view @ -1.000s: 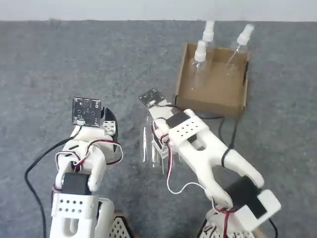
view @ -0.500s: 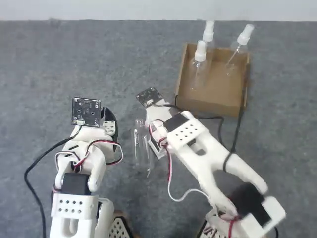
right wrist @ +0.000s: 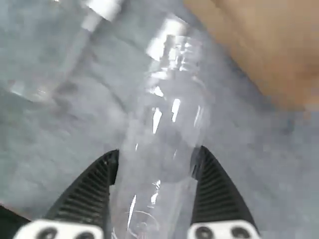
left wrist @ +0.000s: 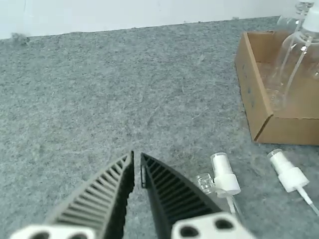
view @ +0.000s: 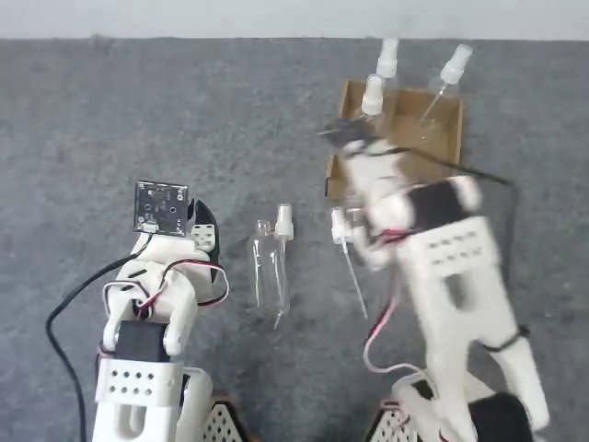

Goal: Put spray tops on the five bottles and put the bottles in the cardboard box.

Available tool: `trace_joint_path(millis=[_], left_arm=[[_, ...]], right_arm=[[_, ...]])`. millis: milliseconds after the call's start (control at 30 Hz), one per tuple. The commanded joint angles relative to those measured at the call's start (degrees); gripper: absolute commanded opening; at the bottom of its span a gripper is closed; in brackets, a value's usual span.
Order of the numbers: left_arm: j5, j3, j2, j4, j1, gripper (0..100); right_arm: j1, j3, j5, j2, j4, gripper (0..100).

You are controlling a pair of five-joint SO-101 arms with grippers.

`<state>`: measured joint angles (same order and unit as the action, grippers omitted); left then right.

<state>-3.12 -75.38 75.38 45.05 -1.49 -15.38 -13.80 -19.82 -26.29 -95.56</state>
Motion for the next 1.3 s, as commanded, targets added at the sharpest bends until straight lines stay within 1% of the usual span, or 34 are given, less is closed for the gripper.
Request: trace_joint_path(millis=[0,100,167,233,333,433,533,667,833,933,1100,1267], left_arm=[[0.7,4.0,-0.97,0.62,0.53,1],[1.49,9.63,-7.74,3.6,4.75,1],[3.34,14.46,-14.68,4.92,8.09,1],[3.25,19.82,-22.24,6.24,10.37,1],[3.25,28.35,-33.32,8.18,13.36,2],[3.25,37.41,-43.87,10.02,15.82,8],[3.16,45.67,-54.07,11.52,16.62,13],[0.26,54.73,-66.73,11.87,16.7,11],[-0.09,62.46,-79.91,11.96,18.46,12],[-0.97,65.36,-85.8,11.96,18.46,12],[-2.73,69.23,-94.24,12.13,16.44,12],[-3.96,73.01,-95.3,18.99,15.91,12]], right_arm=[[15.16,2.37,-9.58,-4.7,-0.66,2.0],[25.8,-2.55,-15.65,-4.79,3.12,2.0],[31.96,-7.21,-18.46,-4.79,8.84,2.0],[37.32,-11.78,-20.22,-4.7,15.34,2.0],[42.95,-18.46,-22.86,-4.7,24.31,2.0],[46.29,-23.21,-24.97,-3.38,30.9,2.2],[48.66,-24.0,-25.14,1.8,36.09,2.3],[49.45,-21.98,-24.79,11.65,41.19,2.4],[50.95,-14.24,-21.8,21.41,42.24,2.4],[51.82,-11.08,-21.63,25.01,42.24,2.4],[51.91,-10.55,-21.98,27.3,44.26,2.4],[51.82,-10.55,-21.98,27.74,45.32,2.4]])
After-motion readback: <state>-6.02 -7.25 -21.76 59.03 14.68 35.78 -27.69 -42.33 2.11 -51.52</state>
